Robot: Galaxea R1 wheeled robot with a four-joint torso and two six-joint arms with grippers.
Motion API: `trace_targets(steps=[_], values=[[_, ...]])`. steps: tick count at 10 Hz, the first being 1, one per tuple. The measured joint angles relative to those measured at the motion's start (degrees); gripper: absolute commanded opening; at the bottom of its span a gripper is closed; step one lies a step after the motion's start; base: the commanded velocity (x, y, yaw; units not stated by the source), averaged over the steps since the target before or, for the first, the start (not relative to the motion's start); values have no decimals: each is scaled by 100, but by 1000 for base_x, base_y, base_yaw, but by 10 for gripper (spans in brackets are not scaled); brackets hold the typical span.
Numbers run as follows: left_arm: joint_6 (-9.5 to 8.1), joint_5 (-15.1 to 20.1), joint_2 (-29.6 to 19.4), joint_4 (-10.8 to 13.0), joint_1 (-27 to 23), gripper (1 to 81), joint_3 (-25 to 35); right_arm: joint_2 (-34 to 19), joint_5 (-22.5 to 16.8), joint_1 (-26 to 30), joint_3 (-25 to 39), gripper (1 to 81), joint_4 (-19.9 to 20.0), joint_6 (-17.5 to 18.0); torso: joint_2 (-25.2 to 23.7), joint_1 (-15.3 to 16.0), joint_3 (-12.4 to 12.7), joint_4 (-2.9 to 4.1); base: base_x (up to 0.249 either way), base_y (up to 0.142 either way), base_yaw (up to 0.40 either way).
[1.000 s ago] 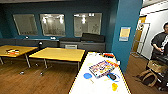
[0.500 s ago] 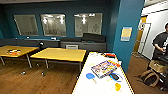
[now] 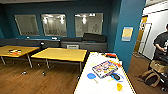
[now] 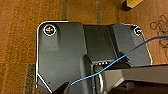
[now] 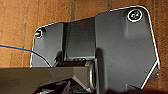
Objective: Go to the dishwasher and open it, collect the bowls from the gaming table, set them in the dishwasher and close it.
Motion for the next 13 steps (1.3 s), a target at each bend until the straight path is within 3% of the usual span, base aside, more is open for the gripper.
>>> trace_targets(steps=[5, 8, 11, 13], values=[[-6, -1, -7, -1, 0, 811, 11, -17, 0, 2, 2, 811, 0, 0, 0, 0, 0, 0, 0, 0, 0], [-23, -4, -187, -1, -1, 811, 358, -218, 0, 13, 440, 811, 4, 2, 0, 0, 0, 0, 0, 0, 0], [-23, -9, -722, -1, -30, 811, 1342, -762, 1, 94, 1574, 811, 4, 6, 0, 0, 0, 0, 0, 0, 0], [-23, -9, -1129, -1, -17, 811, 1791, -1473, 6, 212, 2662, 811, 6, 28, 0, 0, 0, 0, 0, 0, 0]])
